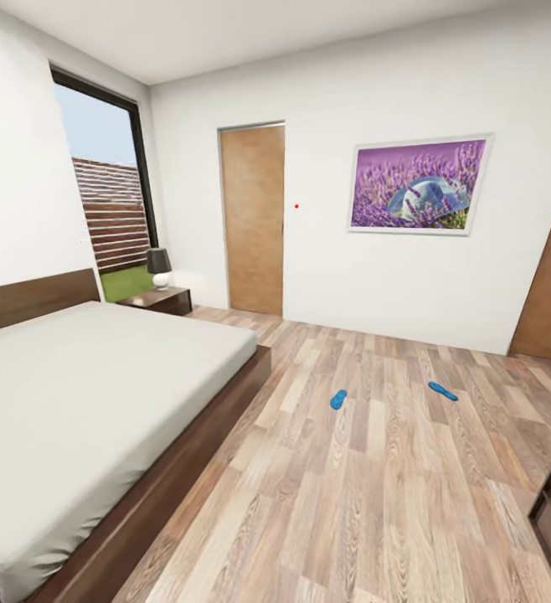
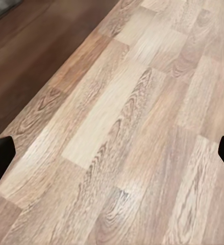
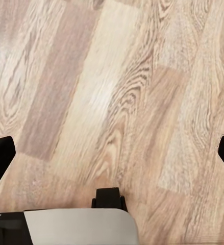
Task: In the bedroom, move the book from the bed onto either nightstand, and place the two sandals side by side next to the bed.
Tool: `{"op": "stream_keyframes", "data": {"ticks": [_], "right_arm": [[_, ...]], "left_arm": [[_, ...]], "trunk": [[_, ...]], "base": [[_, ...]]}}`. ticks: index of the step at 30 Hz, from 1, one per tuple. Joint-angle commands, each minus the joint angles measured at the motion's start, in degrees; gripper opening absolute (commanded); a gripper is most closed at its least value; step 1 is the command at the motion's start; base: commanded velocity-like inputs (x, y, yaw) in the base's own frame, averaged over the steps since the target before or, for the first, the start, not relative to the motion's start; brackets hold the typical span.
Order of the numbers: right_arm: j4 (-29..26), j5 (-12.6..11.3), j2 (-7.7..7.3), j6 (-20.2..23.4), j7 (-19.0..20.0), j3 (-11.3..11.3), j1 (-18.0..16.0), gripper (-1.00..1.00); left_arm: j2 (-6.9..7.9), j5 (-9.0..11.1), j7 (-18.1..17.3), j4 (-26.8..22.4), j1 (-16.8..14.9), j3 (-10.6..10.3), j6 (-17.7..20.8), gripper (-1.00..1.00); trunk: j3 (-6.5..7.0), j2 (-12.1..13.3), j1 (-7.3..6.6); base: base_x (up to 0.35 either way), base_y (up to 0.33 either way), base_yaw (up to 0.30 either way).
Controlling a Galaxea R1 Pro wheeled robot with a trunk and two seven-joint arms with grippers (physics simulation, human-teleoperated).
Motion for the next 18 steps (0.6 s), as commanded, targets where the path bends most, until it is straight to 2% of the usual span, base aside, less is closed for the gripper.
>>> {"op": "stream_keyframes", "data": {"ticks": [1, 18], "right_arm": [[0.06, -0.02, 0.02, -0.19, 0.06, -0.14, -0.05, 1.00], [0.06, -0.10, 0.01, -0.19, 0.06, -0.14, -0.05, 1.00]], "left_arm": [[0.01, 0.49, -0.01, 0.01, -0.02, -0.04, -0.15, 1.00], [0.01, 0.49, -0.01, 0.01, -0.02, -0.04, -0.15, 1.00]], "trunk": [[-0.02, -0.03, 0.00], [0.07, -0.03, 0.00]], "base": [[0.000, 0.000, -0.267], [0.000, 0.000, -0.271]]}}
